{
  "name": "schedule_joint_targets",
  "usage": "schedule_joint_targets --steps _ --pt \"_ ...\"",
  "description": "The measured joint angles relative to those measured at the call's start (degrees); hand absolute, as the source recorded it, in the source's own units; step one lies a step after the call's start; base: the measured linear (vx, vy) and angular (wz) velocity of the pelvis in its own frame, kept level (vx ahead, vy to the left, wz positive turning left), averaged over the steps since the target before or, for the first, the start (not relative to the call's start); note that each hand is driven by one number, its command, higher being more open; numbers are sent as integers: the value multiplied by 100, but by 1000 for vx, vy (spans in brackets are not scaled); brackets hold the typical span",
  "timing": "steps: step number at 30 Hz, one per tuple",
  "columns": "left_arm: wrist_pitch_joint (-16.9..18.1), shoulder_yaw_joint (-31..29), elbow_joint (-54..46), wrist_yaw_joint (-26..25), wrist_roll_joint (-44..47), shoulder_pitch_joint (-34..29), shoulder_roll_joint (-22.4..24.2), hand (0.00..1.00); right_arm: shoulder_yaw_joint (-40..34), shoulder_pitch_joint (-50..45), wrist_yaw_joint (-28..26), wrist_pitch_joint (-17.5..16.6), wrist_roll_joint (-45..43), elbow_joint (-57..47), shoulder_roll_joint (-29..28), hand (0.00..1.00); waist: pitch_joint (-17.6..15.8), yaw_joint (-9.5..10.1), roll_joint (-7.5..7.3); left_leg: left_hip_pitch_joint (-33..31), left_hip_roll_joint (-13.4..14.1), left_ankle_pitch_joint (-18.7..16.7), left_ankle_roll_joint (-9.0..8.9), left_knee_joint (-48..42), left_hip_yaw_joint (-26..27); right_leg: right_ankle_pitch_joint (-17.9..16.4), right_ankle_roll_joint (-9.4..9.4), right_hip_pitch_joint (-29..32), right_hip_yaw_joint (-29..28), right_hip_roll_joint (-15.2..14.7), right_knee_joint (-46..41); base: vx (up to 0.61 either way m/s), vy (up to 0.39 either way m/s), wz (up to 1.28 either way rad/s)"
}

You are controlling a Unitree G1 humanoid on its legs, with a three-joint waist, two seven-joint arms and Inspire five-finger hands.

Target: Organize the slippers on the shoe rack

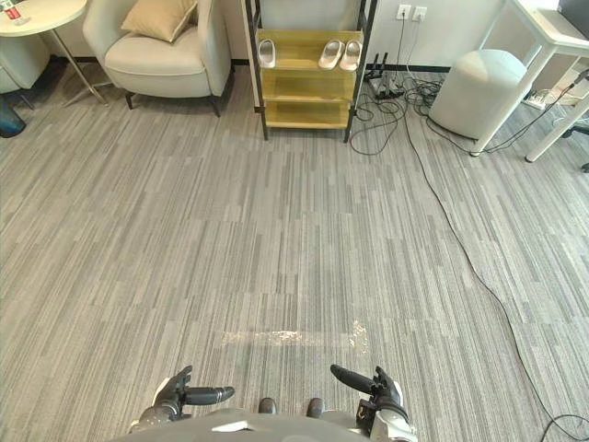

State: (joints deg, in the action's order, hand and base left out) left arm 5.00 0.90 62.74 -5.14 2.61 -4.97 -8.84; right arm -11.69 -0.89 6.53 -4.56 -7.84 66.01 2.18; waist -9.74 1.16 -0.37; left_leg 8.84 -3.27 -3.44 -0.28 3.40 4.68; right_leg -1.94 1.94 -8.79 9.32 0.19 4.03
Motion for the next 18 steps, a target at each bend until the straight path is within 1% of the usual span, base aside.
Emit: schedule_joint_targets --steps 18 --pt "-2 43 3 -9 -103 19 -11 100 2 -23 -2 8 3 -1 -6 100 22 29 -14 50 3 -10 -15 -1 79 6 6 -45 -64 1 29 -32 -19 -2"
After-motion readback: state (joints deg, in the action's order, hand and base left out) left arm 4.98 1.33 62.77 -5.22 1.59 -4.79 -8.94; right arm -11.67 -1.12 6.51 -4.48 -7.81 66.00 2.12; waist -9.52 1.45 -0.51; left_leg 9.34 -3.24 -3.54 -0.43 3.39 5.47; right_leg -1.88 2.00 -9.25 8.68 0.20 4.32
